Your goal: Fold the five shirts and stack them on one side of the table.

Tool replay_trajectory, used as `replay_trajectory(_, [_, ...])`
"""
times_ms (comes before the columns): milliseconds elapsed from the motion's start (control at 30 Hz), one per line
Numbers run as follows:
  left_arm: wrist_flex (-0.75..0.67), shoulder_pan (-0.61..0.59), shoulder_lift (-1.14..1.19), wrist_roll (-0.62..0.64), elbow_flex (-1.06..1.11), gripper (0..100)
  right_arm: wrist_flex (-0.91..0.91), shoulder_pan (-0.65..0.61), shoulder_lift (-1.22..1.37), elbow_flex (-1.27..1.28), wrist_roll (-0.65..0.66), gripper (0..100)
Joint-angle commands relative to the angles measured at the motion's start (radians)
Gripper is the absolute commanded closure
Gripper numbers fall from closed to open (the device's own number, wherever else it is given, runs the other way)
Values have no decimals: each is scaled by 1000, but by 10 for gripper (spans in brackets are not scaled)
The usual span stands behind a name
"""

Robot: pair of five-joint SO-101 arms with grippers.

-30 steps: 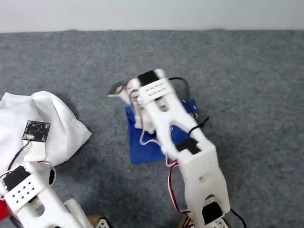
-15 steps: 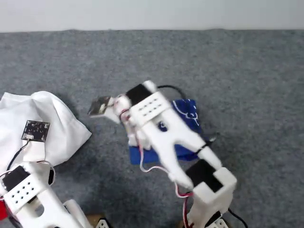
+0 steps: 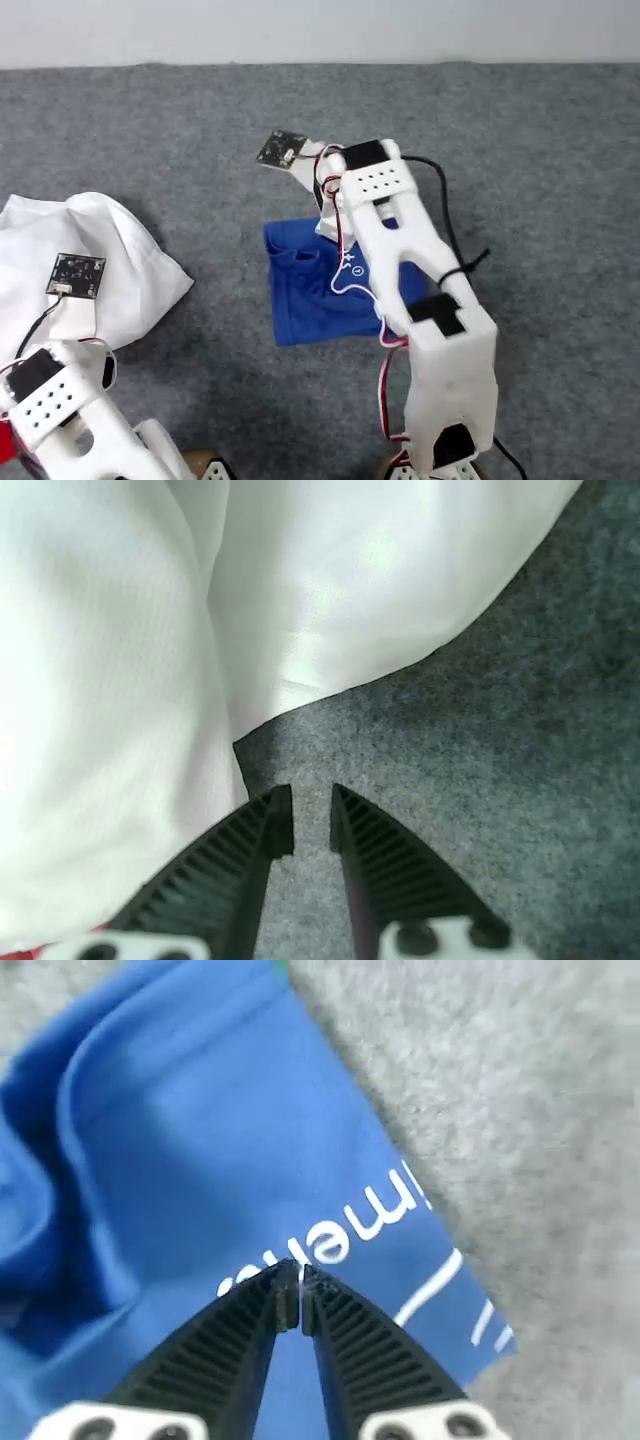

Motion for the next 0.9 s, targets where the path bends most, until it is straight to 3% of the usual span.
replay_trajectory(0, [-17,0,-17,-8,-35,928,91,-47,44,-106,3,988])
replay_trajectory(200, [-17,0,-17,-8,-35,928,424,-225,35,-132,0,988])
replay_trajectory(333, [-18,0,-17,-8,-33,928,418,-303,-36,-28,-143,988])
replay_trajectory(467, [-18,0,-17,-8,-33,928,417,-386,-79,92,-153,988])
replay_trajectory(867, [-18,0,-17,-8,-33,928,354,-225,-239,51,-161,988])
